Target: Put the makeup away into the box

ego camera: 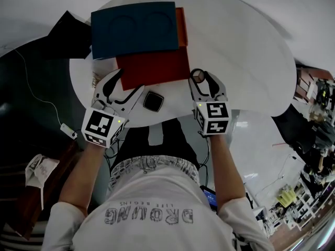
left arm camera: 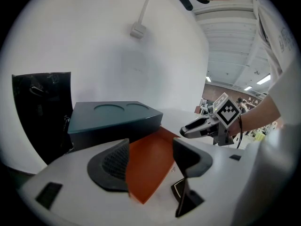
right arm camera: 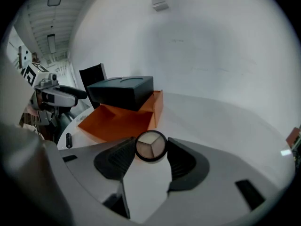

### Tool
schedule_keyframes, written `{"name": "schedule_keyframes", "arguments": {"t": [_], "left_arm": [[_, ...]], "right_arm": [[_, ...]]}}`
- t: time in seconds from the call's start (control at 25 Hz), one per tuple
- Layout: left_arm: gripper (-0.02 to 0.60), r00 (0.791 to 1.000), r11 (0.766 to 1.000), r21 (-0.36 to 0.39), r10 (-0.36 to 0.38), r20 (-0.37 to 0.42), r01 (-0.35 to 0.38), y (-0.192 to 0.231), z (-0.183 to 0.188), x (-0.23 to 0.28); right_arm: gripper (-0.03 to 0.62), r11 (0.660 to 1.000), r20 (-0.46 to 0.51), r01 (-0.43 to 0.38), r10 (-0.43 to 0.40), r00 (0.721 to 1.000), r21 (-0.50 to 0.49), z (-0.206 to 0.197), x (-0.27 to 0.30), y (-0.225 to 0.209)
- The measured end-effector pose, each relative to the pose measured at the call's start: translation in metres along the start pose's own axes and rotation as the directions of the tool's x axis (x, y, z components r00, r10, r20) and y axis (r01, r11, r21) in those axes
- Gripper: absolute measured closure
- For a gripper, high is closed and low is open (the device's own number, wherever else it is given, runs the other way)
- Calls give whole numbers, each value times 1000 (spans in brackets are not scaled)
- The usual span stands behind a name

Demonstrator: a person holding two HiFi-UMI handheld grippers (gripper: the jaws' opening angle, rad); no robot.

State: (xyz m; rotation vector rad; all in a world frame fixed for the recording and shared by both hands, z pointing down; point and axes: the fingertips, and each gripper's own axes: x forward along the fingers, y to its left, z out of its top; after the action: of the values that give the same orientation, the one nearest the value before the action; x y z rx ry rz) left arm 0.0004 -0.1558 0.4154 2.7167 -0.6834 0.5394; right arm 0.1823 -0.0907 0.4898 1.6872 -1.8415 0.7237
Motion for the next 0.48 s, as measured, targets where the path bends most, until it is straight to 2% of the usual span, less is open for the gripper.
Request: {"name": "schedule_keyframes", "arguments": {"t": [0.48], "left_arm": [[285,993,990,-70,120,12,-119,42,-14,-42]], "right_arm": [[368,988,-16,-126,125,992,-93,34,36,54]]}}
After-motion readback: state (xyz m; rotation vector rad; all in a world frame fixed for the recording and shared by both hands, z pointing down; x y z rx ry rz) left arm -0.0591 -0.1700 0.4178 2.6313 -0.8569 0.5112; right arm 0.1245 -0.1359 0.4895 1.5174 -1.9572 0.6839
